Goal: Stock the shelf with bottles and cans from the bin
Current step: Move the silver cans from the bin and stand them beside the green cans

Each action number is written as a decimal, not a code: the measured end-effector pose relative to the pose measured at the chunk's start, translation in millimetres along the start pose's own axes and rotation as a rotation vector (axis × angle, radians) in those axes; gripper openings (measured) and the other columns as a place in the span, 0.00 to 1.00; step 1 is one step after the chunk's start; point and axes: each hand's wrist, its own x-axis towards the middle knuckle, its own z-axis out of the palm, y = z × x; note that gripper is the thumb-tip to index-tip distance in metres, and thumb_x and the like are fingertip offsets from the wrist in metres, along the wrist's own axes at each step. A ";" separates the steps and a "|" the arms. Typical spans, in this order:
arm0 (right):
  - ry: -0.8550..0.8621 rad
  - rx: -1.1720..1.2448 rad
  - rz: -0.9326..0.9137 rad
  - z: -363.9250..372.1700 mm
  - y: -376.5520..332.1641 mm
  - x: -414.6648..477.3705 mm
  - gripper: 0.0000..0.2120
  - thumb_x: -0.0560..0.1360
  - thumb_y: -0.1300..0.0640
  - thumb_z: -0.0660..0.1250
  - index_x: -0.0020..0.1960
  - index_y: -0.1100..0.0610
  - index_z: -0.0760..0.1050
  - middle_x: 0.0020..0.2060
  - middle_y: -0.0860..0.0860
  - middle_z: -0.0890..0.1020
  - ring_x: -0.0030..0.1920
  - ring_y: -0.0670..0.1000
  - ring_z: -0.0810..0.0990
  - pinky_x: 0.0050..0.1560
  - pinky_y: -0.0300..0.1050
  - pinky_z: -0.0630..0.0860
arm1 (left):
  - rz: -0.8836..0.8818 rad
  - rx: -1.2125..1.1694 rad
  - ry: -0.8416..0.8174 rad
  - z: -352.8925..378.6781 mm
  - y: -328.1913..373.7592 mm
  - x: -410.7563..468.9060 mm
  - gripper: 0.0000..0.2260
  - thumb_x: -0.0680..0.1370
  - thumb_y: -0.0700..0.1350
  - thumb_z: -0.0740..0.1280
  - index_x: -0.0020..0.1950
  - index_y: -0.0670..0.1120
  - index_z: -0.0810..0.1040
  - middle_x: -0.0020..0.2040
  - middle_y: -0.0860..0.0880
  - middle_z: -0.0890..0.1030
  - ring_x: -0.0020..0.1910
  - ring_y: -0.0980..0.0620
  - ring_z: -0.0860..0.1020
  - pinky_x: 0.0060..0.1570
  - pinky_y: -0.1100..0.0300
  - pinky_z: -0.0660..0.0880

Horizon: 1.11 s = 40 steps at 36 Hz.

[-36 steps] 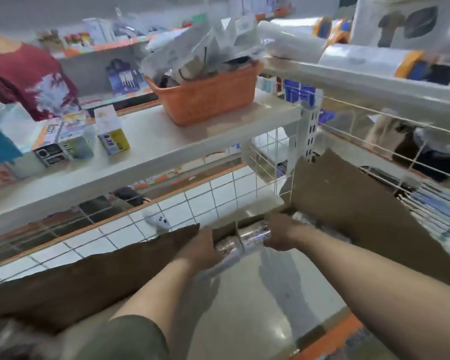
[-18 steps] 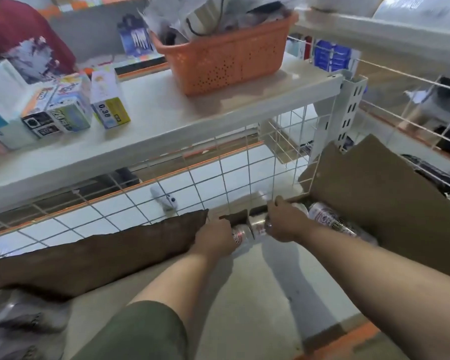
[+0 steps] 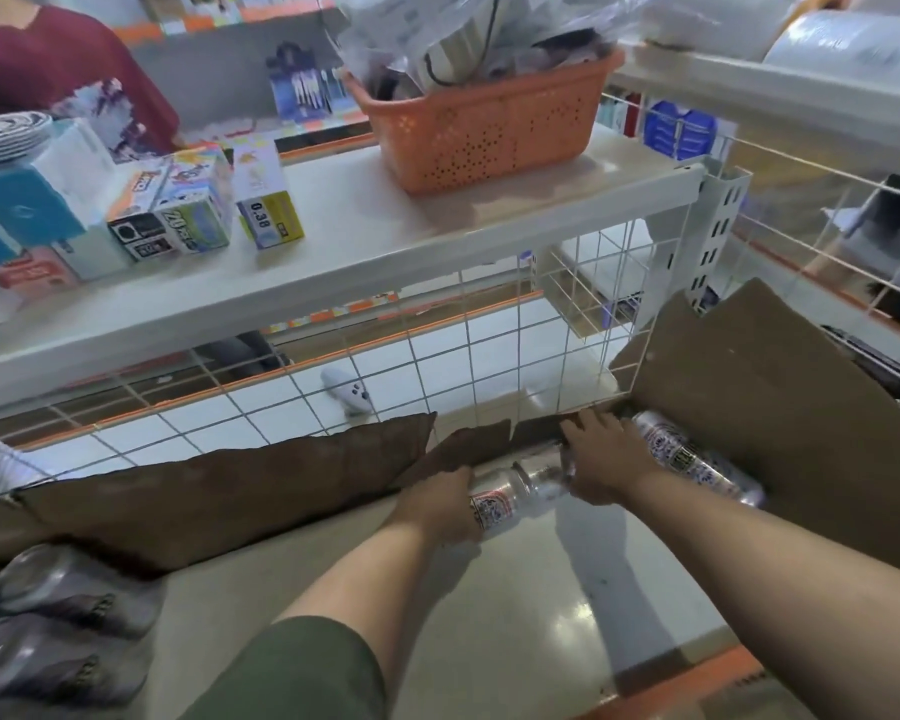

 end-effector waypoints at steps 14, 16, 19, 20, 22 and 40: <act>-0.182 -0.055 -0.050 -31.5 -17.3 -2.8 0.24 0.67 0.36 0.73 0.55 0.50 0.78 0.53 0.51 0.81 0.51 0.55 0.82 0.49 0.48 0.79 | -0.097 -0.098 -0.102 -1.9 -31.5 -34.5 0.20 0.65 0.60 0.72 0.52 0.52 0.77 0.46 0.51 0.86 0.45 0.49 0.85 0.43 0.58 0.81; -0.184 -0.048 -0.046 -33.0 -18.7 -2.3 0.22 0.71 0.35 0.68 0.54 0.51 0.79 0.51 0.51 0.83 0.48 0.55 0.82 0.48 0.48 0.79 | -0.100 -0.088 -0.089 -10.1 -27.9 -37.1 0.18 0.65 0.59 0.73 0.51 0.53 0.77 0.45 0.53 0.85 0.42 0.51 0.85 0.44 0.59 0.82; -0.217 -0.047 -0.044 -30.9 -20.4 -1.8 0.21 0.75 0.36 0.64 0.56 0.52 0.78 0.53 0.51 0.82 0.51 0.56 0.81 0.50 0.50 0.79 | -0.093 -0.081 -0.103 -10.8 -27.2 -34.1 0.20 0.64 0.57 0.74 0.53 0.54 0.78 0.46 0.54 0.86 0.41 0.51 0.84 0.48 0.56 0.83; -0.222 -0.049 -0.043 -30.0 -21.3 -1.6 0.21 0.75 0.37 0.65 0.56 0.52 0.77 0.54 0.51 0.82 0.52 0.56 0.81 0.51 0.50 0.79 | -0.095 -0.096 -0.126 -9.0 -28.4 -31.8 0.20 0.64 0.56 0.75 0.53 0.53 0.78 0.45 0.54 0.86 0.41 0.51 0.85 0.48 0.54 0.84; -0.233 -0.058 -0.036 -28.6 -23.2 -0.5 0.21 0.75 0.37 0.65 0.57 0.53 0.77 0.54 0.52 0.82 0.53 0.57 0.81 0.53 0.51 0.78 | -0.112 -0.147 -0.144 -5.7 -32.6 -28.4 0.22 0.60 0.56 0.77 0.51 0.54 0.79 0.42 0.54 0.86 0.41 0.52 0.86 0.47 0.50 0.85; -0.224 -0.081 -0.045 -25.0 -20.4 0.0 0.23 0.72 0.36 0.69 0.55 0.53 0.74 0.54 0.52 0.81 0.51 0.57 0.80 0.48 0.48 0.75 | -0.146 0.028 -0.083 -5.9 -28.1 -35.3 0.23 0.68 0.58 0.75 0.61 0.54 0.77 0.55 0.52 0.84 0.53 0.47 0.83 0.55 0.54 0.79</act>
